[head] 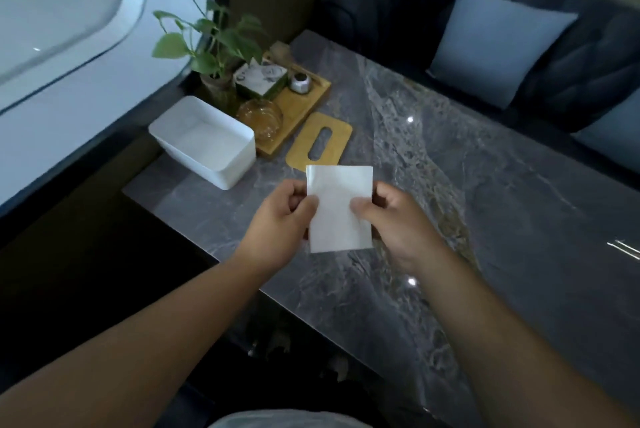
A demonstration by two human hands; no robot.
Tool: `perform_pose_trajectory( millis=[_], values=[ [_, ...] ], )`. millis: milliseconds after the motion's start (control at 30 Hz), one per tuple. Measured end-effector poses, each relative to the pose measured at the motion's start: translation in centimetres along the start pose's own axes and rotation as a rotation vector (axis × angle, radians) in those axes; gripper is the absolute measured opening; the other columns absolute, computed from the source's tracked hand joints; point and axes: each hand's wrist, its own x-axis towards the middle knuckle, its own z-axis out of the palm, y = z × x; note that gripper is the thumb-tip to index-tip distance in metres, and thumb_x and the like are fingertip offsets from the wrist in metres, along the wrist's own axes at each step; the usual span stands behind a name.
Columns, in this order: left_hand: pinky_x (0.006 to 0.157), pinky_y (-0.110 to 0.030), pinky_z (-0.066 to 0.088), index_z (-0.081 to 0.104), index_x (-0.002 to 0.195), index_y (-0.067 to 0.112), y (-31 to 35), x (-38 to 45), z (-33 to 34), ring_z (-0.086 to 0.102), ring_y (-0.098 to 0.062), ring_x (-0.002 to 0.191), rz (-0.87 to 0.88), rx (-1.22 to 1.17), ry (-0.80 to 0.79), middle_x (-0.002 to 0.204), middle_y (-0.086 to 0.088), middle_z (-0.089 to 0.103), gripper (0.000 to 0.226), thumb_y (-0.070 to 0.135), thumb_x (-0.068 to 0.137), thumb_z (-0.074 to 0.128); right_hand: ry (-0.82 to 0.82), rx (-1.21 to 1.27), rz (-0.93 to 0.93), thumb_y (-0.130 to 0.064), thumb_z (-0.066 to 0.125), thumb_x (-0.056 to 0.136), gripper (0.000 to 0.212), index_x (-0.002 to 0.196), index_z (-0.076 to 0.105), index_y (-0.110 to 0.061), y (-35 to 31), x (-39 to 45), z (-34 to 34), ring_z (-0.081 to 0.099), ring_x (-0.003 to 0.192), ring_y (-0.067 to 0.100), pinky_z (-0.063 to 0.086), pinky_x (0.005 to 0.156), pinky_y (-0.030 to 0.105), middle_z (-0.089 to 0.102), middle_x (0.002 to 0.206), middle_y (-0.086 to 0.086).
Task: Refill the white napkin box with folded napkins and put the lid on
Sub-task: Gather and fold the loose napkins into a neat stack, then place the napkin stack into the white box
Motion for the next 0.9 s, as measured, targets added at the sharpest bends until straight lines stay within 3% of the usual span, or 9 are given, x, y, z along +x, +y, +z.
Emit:
perform_pose_trajectory(
  millis=[167,333,533,700,833,900],
  values=[
    [0.077,-0.048,0.06,0.059,0.099,0.026,1.6,-1.2,-1.5,0.071,-0.02,0.084,-0.051,-0.039,0.132,0.09,-0.002,0.071,0.007,0.026,0.096,0.053,-0.132,-0.005,0.01,-0.012,0.056,0.094,0.017,0.107,0.066,-0.016,-2.9,0.5,0.7,0.07,0.094,0.024,0.058,0.083,0.042,0.074,0.101,0.006],
    [0.069,-0.033,0.06,0.059,0.101,0.02,1.7,-1.3,-4.0,0.072,-0.014,0.078,-0.091,-0.141,0.22,0.088,0.001,0.072,0.008,0.021,0.098,0.052,-0.185,-0.171,-0.043,-0.017,0.057,0.093,0.015,0.102,0.068,-0.016,-4.8,2.5,3.4,0.07,0.092,0.028,0.055,0.085,0.054,0.074,0.097,0.006],
    [0.071,-0.036,0.06,0.061,0.101,0.018,0.5,0.6,-9.5,0.071,-0.019,0.078,-0.139,-0.141,0.305,0.09,-0.004,0.071,0.012,0.025,0.097,0.052,-0.209,-0.391,-0.132,-0.029,0.061,0.085,0.013,0.091,0.07,-0.022,-6.8,6.7,9.2,0.07,0.085,0.021,0.057,0.081,0.052,0.074,0.09,-0.001],
    [0.067,-0.034,0.06,0.06,0.096,0.02,-0.7,4.2,-14.0,0.071,-0.018,0.076,-0.217,-0.03,0.345,0.09,-0.005,0.071,0.011,0.027,0.095,0.052,-0.221,-0.542,-0.174,-0.025,0.06,0.09,0.01,0.096,0.067,-0.024,-8.1,11.5,14.0,0.065,0.088,0.016,0.054,0.077,0.037,0.069,0.092,-0.006],
    [0.068,-0.037,0.06,0.059,0.1,0.012,-1.3,7.8,-16.4,0.072,-0.015,0.072,-0.246,0.009,0.329,0.091,-0.004,0.071,0.015,0.023,0.095,0.051,-0.213,-0.646,-0.188,-0.027,0.061,0.087,0.017,0.099,0.068,-0.017,-8.3,16.3,16.9,0.065,0.087,0.021,0.056,0.08,0.045,0.069,0.094,0.001],
    [0.068,-0.037,0.059,0.059,0.1,0.01,-1.8,9.7,-17.1,0.072,-0.014,0.073,-0.267,0.04,0.324,0.088,-0.004,0.071,0.016,0.023,0.094,0.051,-0.197,-0.688,-0.176,-0.027,0.061,0.087,0.021,0.104,0.067,-0.017,-8.1,18.6,17.9,0.064,0.089,0.022,0.056,0.078,0.042,0.069,0.097,0.001]
  ],
)
